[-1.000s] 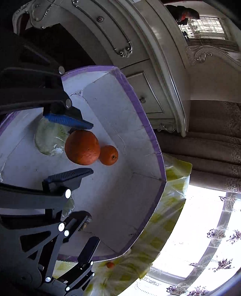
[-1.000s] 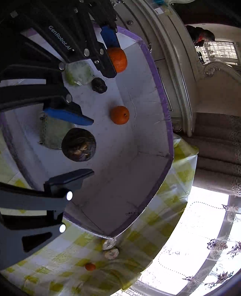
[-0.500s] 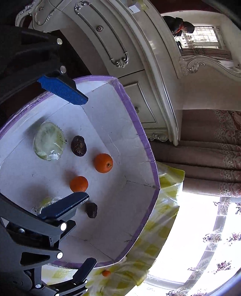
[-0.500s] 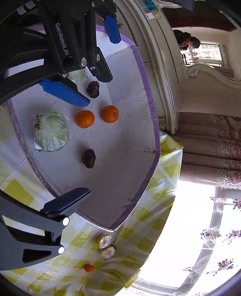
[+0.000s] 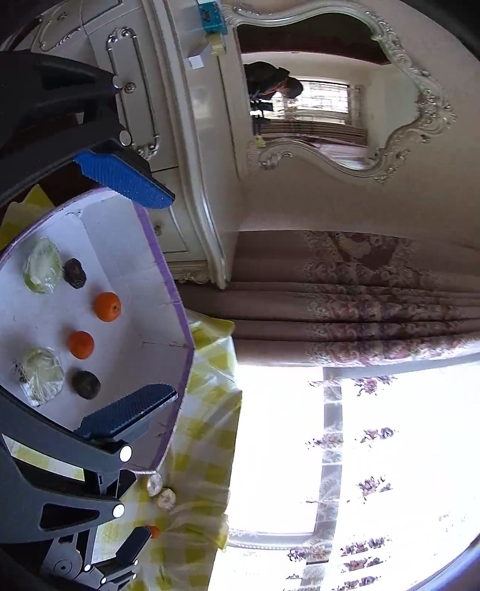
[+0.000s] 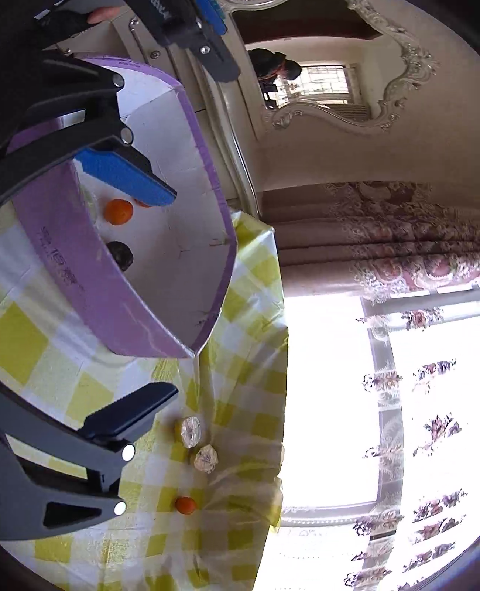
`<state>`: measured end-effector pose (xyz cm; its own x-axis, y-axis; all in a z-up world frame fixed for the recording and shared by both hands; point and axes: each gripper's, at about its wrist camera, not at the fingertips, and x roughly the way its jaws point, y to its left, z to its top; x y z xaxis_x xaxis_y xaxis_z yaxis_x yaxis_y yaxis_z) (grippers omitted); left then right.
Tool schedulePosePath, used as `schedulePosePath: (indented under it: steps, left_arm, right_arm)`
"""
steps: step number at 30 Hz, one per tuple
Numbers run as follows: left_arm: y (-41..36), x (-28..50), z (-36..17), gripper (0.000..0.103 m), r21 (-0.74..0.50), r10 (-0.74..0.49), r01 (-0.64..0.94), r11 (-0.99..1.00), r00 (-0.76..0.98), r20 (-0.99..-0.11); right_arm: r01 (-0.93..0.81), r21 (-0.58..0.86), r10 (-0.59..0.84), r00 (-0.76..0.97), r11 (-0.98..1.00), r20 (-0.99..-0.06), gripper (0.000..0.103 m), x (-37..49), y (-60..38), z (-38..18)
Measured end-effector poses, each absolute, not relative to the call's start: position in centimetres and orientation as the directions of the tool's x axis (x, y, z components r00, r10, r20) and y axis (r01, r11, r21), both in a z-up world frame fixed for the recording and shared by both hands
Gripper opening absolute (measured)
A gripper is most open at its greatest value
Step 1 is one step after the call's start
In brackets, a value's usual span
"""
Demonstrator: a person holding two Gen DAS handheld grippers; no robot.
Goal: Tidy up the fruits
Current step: 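Move both open tools back over the wrapped pear halves and orange, then grasp the orange with the right tool while the left tool grasps a wrapped pear half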
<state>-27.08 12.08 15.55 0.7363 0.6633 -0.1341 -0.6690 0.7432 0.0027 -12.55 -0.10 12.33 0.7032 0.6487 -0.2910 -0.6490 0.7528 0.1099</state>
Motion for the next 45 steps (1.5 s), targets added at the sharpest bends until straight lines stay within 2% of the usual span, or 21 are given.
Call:
schedulePosePath:
  steps: [2,4,9,11,13,15,17,21,26,31,33,45]
  left_arm:
    - [9.3,-27.4,16.0,0.093,0.038,0.639,-0.638,0.769,0.768,-0.038]
    - [7.0,-27.1,16.1,0.093,0.067,0.598,-0.597,0.799,0.801,0.009]
    - [2.1,-24.9,15.5,0.097,0.126,0.505,-0.508,0.852,0.861,0.057]
    - [0.0,-23.7,14.9,0.097,0.169,0.46,-0.469,0.867,0.883,0.093]
    - [-1.6,-22.3,14.3,0.098,0.202,0.377,-0.387,0.9,0.922,0.088]
    - [-2.6,-20.6,13.7,0.098,0.198,0.312,-0.313,0.929,0.949,0.038]
    - [-3.1,-18.4,13.2,0.098,0.179,0.286,-0.278,0.944,0.958,-0.018]
    - [-3.2,-13.4,11.9,0.098,0.144,0.211,-0.192,0.971,0.969,-0.131]
    - [-2.3,-5.4,9.0,0.098,0.045,0.085,-0.074,0.996,0.937,-0.34]
    - [-0.9,0.8,5.5,0.098,-0.042,0.057,-0.089,0.995,0.872,-0.486]
    - [0.2,2.6,4.5,0.098,-0.088,0.051,-0.117,0.989,0.835,-0.548]
    - [3.6,7.9,3.1,0.098,-0.278,-0.086,-0.121,0.953,0.772,-0.629]
  right_arm:
    - [-0.609,0.148,0.623,0.729,0.779,-0.281,0.097,-11.7,-2.0,12.1]
    - [-0.575,0.168,0.598,0.752,0.801,-0.278,0.097,-10.8,-3.6,11.6]
    - [-0.464,0.179,0.495,0.839,0.868,-0.226,0.097,-9.7,-8.1,10.5]
    - [-0.4,0.172,0.428,0.885,0.9,-0.182,0.097,-9.6,-10.2,10.1]
    - [-0.342,0.161,0.364,0.922,0.926,-0.131,0.099,-9.6,-12.3,9.8]
    - [-0.274,0.159,0.29,0.953,0.949,-0.088,0.101,-9.4,-14.3,9.6]
    - [-0.215,0.177,0.233,0.968,0.96,-0.091,0.101,-8.3,-16.3,9.5]
    - [-0.107,0.212,0.152,0.967,0.971,-0.204,0.101,-4.5,-19.2,8.9]
    - [0.0,0.236,0.083,0.937,0.972,-0.34,0.101,0.3,-21.2,7.6]
    - [0.021,0.227,0.07,0.919,0.974,-0.388,0.101,3.3,-21.0,6.4]
    - [0.019,0.213,0.077,0.897,0.977,-0.435,0.101,4.9,-20.5,5.9]
    - [0.03,0.233,0.111,0.814,0.972,-0.57,0.101,13.0,-17.6,4.4]
